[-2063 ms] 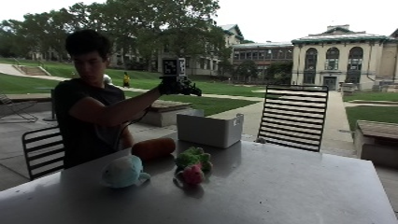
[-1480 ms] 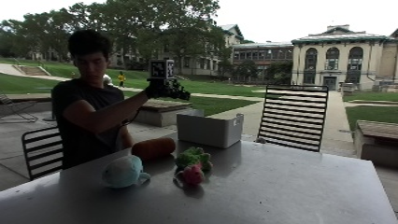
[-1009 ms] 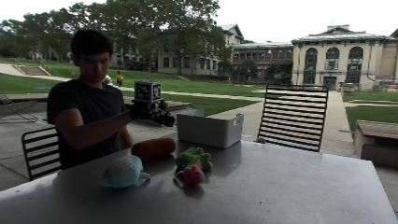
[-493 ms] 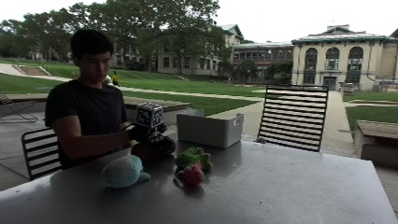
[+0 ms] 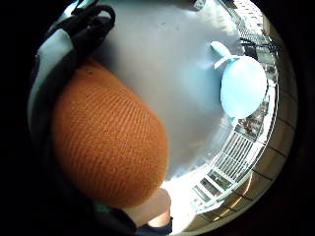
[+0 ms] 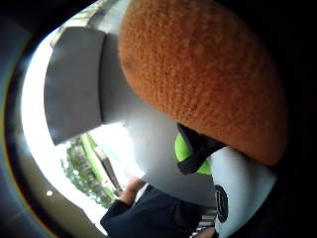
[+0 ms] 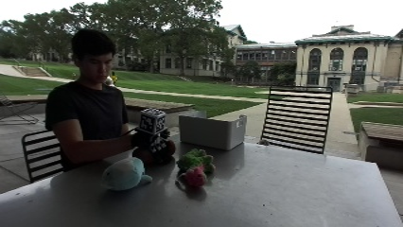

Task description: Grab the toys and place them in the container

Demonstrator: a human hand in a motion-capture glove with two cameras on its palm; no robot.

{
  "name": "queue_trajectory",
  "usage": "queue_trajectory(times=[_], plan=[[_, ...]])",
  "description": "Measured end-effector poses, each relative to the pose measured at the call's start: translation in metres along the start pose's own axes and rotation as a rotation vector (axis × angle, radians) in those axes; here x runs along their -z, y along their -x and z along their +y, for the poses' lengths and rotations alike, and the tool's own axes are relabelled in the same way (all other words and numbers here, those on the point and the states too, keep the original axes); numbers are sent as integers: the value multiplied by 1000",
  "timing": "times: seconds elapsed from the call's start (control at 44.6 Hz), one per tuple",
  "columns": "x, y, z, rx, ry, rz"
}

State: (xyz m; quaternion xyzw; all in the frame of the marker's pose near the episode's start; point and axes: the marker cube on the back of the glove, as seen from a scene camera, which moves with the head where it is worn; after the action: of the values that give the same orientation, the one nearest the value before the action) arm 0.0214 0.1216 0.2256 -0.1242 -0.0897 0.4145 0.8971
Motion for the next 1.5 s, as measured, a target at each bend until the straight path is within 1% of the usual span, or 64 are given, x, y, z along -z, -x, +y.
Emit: queue_trajectory(times=[0.112,0.247,0.381,0.538,0.695,0.807,0.942,1.099,1.211,1.256,1.345,1.413,1.457,1.502], plan=[[7,0,2,28,-48,28],[16,-21,-9,40,-139,75],[10,-17,-9,-4,-81,-14],[16,-37,-20,44,-49,-43],[31,-38,-25,39,-38,-97],[67,-42,-33,37,-81,-119],[117,-6,-25,25,-154,-135],[212,6,-42,47,-267,-156],[259,9,-63,73,-324,-91],[273,30,-65,85,-341,-77],[297,119,-48,129,-346,-136],[309,157,-48,168,-362,-110],[314,178,-45,214,-367,-117],[319,204,-39,301,-364,-166]])
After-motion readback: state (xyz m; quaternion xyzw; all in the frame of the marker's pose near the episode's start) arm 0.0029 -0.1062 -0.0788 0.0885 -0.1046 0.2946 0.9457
